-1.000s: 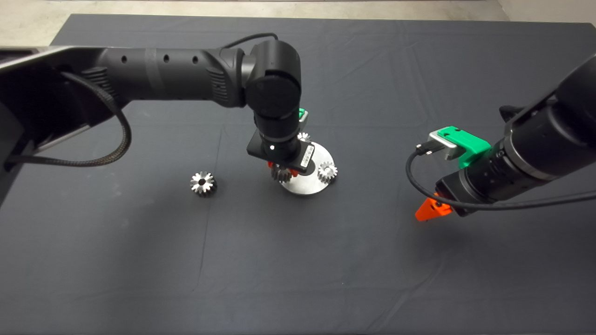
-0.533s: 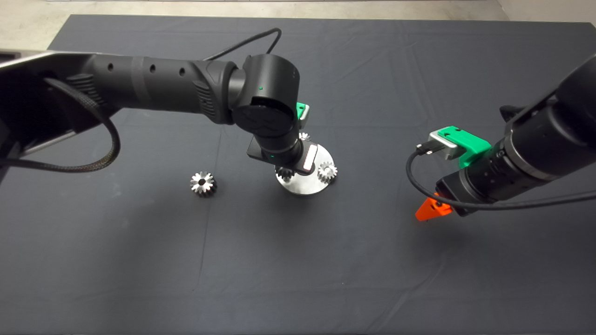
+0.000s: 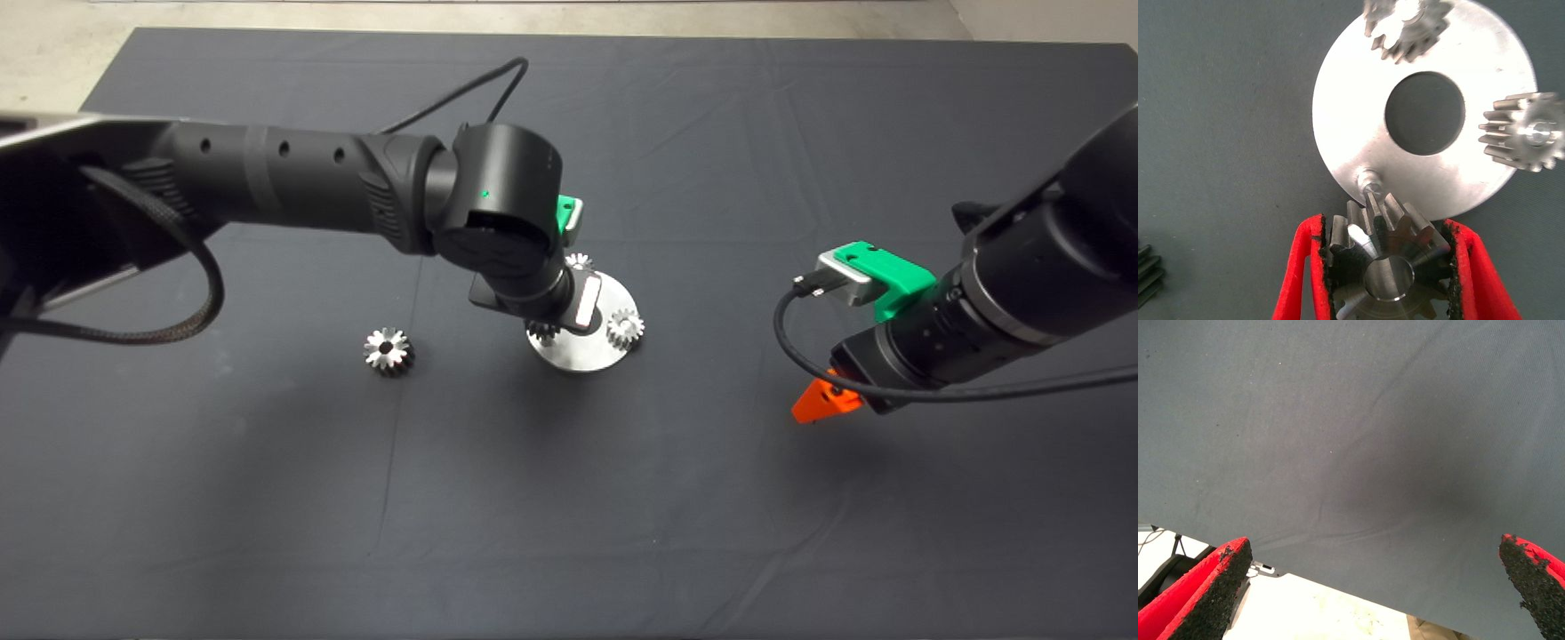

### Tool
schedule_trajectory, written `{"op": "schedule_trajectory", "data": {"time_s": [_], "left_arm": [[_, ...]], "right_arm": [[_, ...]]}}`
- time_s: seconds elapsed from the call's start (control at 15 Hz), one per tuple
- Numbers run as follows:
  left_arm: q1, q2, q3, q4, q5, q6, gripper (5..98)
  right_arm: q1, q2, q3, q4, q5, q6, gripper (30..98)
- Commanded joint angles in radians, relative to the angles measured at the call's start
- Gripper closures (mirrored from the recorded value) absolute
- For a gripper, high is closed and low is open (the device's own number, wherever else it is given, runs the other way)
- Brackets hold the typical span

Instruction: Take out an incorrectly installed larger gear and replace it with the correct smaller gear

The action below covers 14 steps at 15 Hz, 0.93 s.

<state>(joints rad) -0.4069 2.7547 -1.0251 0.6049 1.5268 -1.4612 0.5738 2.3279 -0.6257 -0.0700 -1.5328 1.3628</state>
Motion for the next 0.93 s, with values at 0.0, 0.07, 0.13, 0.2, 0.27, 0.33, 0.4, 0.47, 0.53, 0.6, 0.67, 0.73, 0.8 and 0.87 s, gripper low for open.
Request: {"op": "schedule_trajectory", "data": {"time_s": [0.0,0.07,0.13,0.2,0.27,0.33,0.4,0.47,0.53,0.6,0.67,0.73,0.8,0.87], "left_arm": [[-0.001,-0.002,0.021,0.055,0.043,-0.033,79.6],[0.002,-0.002,0.021,0.072,0.044,-0.042,79.7],[0.01,-0.002,0.022,0.083,0.044,-0.042,79.7],[0.011,-0.002,0.024,0.085,0.044,-0.042,79.7],[0.011,-0.002,0.025,0.087,0.044,-0.042,79.7],[0.011,0.001,0.023,0.089,0.044,-0.041,79.7],[0.011,0.003,0.019,0.089,0.044,-0.041,79.7],[0.011,0.006,0.019,0.092,0.044,-0.042,79.7],[0.013,0.008,0.016,0.093,0.044,-0.042,79.7],[0.014,0.009,0.014,0.098,0.044,-0.042,79.7],[0.02,0.009,0.014,0.104,0.043,-0.042,79.7],[0.02,0.009,0.014,0.105,0.043,-0.042,79.7],[0.02,0.01,0.013,0.105,0.044,-0.042,79.7],[0.02,0.01,0.013,0.105,0.043,-0.042,79.7]], "right_arm": [[0.018,0.0,0.0,0.024,-0.081,0.007,30.8],[0.018,0.002,0.0,0.022,-0.081,0.006,30.8],[0.018,0.005,-0.001,0.023,-0.081,0.007,30.8],[0.018,0.006,-0.003,0.022,-0.081,0.007,30.8],[0.018,0.008,-0.006,0.024,-0.081,0.006,30.8],[0.018,0.006,-0.006,0.024,-0.081,0.006,30.8],[0.018,0.005,-0.006,0.024,-0.081,0.006,30.8],[0.018,0.005,-0.004,0.024,-0.081,0.006,30.8],[0.018,0.005,-0.004,0.024,-0.081,0.007,30.8],[0.018,0.006,-0.004,0.023,-0.081,0.006,30.8],[0.018,0.006,-0.004,0.023,-0.081,0.006,30.8],[0.018,0.006,-0.004,0.024,-0.081,0.007,30.8],[0.018,0.006,-0.004,0.024,-0.081,0.006,30.8],[0.018,0.006,-0.006,0.022,-0.081,0.006,30.8]]}}
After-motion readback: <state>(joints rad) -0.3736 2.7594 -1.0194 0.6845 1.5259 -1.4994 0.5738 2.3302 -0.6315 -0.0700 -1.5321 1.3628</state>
